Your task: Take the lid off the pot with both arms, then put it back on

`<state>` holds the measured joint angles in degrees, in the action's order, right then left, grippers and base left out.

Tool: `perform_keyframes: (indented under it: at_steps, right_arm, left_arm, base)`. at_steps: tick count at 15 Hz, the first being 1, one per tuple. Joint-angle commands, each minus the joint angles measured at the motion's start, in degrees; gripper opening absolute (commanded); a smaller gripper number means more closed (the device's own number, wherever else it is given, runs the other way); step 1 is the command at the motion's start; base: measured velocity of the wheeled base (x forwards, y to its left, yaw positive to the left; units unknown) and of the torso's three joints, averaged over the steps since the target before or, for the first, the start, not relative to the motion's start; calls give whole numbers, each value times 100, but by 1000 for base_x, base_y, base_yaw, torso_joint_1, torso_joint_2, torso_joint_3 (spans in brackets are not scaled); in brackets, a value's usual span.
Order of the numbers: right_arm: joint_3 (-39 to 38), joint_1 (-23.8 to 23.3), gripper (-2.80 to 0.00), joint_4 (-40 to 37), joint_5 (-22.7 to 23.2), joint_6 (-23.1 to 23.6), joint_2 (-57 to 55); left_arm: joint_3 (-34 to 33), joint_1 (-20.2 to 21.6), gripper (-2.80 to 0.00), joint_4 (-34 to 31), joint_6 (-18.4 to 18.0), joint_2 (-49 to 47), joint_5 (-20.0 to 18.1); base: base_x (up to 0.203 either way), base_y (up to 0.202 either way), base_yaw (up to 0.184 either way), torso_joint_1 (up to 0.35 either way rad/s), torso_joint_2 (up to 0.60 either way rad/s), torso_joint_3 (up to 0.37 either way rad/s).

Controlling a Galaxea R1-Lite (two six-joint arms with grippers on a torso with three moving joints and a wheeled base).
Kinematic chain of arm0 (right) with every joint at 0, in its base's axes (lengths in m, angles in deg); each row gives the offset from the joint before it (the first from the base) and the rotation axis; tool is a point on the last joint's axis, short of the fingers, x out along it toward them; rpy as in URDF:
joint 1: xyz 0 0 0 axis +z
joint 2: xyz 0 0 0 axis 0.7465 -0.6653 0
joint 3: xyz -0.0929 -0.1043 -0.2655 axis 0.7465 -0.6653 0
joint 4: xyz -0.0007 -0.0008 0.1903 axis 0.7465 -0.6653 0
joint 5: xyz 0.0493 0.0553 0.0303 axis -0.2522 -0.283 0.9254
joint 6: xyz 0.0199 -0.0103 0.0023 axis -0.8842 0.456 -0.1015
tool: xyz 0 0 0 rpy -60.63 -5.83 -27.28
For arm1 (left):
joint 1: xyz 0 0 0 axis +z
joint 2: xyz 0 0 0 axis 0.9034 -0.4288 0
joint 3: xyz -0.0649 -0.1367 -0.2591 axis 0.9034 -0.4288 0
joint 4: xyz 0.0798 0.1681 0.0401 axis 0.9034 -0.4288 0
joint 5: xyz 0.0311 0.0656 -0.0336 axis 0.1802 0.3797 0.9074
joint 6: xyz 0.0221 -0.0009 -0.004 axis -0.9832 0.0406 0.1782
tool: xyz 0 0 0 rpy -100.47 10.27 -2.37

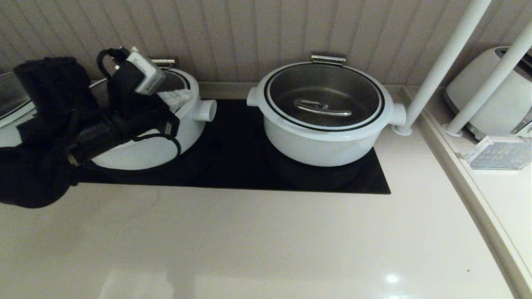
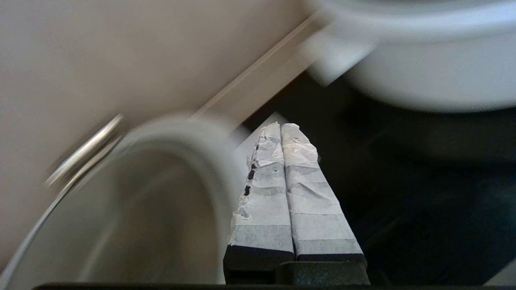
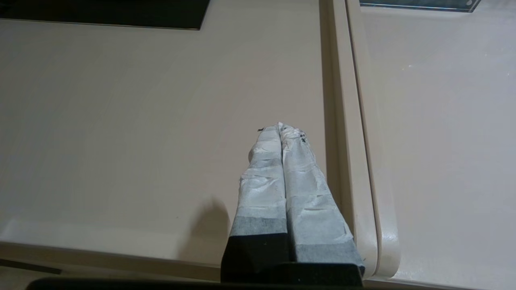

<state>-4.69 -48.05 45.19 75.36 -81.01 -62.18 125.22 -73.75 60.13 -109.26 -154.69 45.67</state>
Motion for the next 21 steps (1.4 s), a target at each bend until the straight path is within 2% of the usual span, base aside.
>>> perform_keyframes:
  at_steps: [1, 3, 5, 8, 10, 12, 14, 17, 18, 19, 20, 21]
  right_arm:
    - [0, 2, -280, 2, 6, 7, -7]
    - [0, 2, -280, 2, -2, 7, -7]
    - [0, 2, -280, 2, 0, -2, -7]
    - [0, 2, -280, 2, 6, 7, -7]
    - [0, 2, -280, 2, 6, -2, -7]
    - [0, 2, -280, 2, 6, 7, -7]
    - [0, 2, -280, 2, 6, -2, -7]
    - [4, 2, -280, -3, 6, -2, -7]
    - [0, 2, -280, 1, 6, -2, -7]
    - [5, 2, -280, -3, 2, -2, -7]
    - [6, 2, -280, -4, -2, -2, -7]
    - [8, 1, -280, -4, 5, -2, -7]
  left_arm:
    - [-380, 608, -280, 48, 18, 400, 27]
    - [-800, 857, -280, 99, 146, 505, 116]
    - [-1299, 888, -280, 249, 328, 741, 143]
    - [-2763, 878, -280, 194, 708, 1759, 147]
    - [-3751, 881, -280, -150, 1023, 2935, 188]
    - [-4449, 883, -280, -773, 1322, 4239, 242]
    - [-4897, 879, -280, -1693, 1558, 5495, 289]
    - [-5013, 761, -280, -3899, 1897, 7403, 354]
    - [-5014, 706, -280, -4328, 2035, 7768, 395]
    - [-5050, 654, -280, -4685, 2323, 7937, 486]
    - [-5071, 680, -280, -4875, 2566, 8100, 536]
    - [-5076, 750, -280, -4917, 2589, 8346, 549]
  base:
    - [0, 0, 0, 0, 0, 0]
    - [0, 0, 0, 0, 0, 0]
    - [0, 0, 0, 0, 0, 0]
    - [0, 0, 0, 0, 0, 0]
    - [0, 0, 0, 0, 0, 0]
    - [0, 0, 0, 0, 0, 0]
    - [0, 0, 0, 0, 0, 0]
    - [0, 0, 0, 0, 0, 0]
    - [0, 0, 0, 0, 0, 0]
    - [0, 0, 0, 0, 0, 0]
    - [0, 0, 0, 0, 0, 0]
    - [0, 0, 0, 0, 0, 0]
